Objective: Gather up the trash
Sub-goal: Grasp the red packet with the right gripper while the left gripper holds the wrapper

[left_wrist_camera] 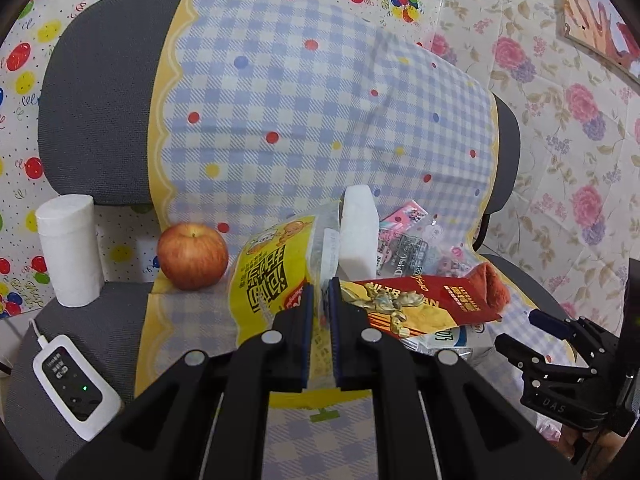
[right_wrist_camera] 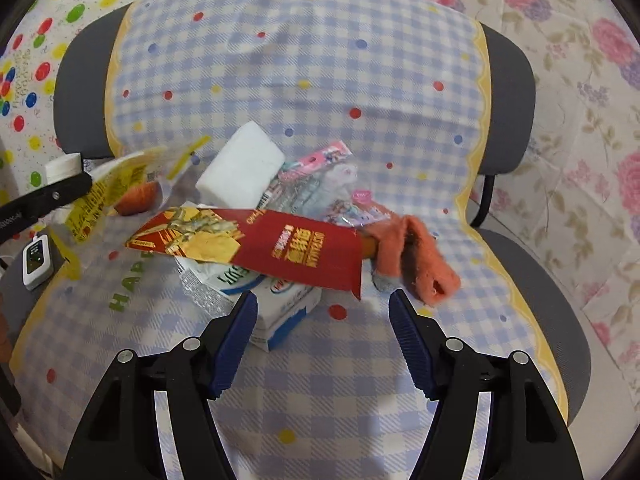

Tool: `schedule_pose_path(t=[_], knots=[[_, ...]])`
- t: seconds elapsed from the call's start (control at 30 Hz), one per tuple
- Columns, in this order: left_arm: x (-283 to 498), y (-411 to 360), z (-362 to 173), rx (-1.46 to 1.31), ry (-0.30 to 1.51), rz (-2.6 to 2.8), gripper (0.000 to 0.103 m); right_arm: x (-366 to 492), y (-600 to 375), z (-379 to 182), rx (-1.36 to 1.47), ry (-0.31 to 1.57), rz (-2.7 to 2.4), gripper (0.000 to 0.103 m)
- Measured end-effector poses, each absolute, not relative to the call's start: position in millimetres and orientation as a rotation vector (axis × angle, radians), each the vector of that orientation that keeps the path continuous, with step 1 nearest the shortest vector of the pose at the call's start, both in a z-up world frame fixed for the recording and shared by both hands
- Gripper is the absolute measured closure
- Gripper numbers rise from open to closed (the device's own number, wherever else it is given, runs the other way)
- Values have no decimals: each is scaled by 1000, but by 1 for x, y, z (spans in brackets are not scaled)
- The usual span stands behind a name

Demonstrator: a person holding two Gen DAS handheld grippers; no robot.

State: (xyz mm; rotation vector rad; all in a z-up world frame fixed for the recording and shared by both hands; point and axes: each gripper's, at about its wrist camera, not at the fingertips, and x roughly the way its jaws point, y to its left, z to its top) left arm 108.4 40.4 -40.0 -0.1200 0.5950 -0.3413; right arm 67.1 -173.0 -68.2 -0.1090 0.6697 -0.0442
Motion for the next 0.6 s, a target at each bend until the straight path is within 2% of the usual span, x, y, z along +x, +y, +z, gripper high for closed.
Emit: schedule_pose_path(t=[0.2,0.53,0.6], knots=[[110,37,-40,-119,603,-329,97,83,-139,-76,-271,678,-8,32],[117,34,-42,-109,611,-316,97,113,-124,-85,-344,683,-8,35],[118,34,-42,-109,612,-312,97,116,-121,-83,-341,671,2,50]])
